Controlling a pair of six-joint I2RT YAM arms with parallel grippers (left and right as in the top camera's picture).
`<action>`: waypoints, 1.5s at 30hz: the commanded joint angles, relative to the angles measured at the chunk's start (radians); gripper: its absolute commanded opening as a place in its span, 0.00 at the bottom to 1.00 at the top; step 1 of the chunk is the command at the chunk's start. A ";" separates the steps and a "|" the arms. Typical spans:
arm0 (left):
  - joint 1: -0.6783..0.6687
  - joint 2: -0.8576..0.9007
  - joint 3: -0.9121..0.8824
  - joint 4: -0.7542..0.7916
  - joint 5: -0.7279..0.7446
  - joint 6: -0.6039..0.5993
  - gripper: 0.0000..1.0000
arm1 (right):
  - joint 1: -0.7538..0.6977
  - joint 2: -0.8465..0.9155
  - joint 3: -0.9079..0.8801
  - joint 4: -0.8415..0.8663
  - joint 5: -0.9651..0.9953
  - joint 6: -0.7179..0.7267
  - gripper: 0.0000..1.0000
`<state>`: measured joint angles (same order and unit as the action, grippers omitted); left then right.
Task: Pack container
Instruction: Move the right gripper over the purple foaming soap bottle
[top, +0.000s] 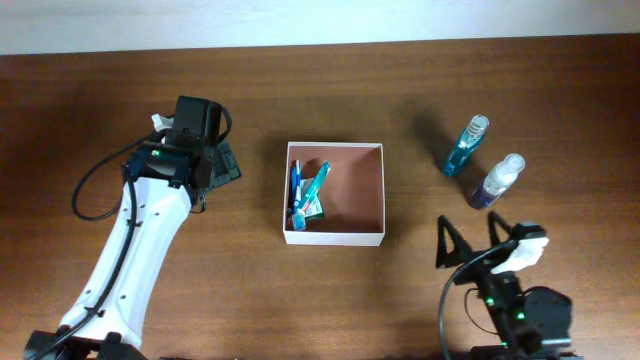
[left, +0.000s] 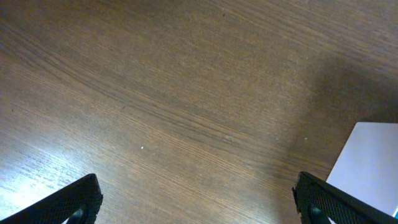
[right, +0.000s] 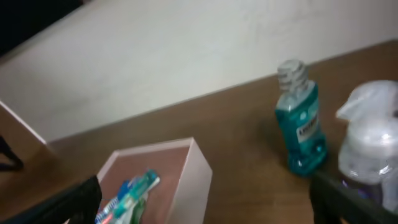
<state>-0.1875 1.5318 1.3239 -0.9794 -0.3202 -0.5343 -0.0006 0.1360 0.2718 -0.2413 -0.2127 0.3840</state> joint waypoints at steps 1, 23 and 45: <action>0.003 0.007 0.001 -0.001 -0.017 0.008 0.99 | -0.006 0.151 0.245 -0.153 0.078 -0.071 0.98; 0.003 0.007 0.001 -0.001 -0.017 0.008 0.99 | -0.008 1.069 1.046 -0.825 0.584 -0.051 0.99; 0.003 0.007 0.001 -0.001 -0.017 0.008 0.99 | -0.209 1.336 1.100 -0.777 0.249 0.014 0.88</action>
<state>-0.1875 1.5318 1.3239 -0.9806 -0.3264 -0.5343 -0.2081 1.4441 1.3468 -1.0328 0.0723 0.3893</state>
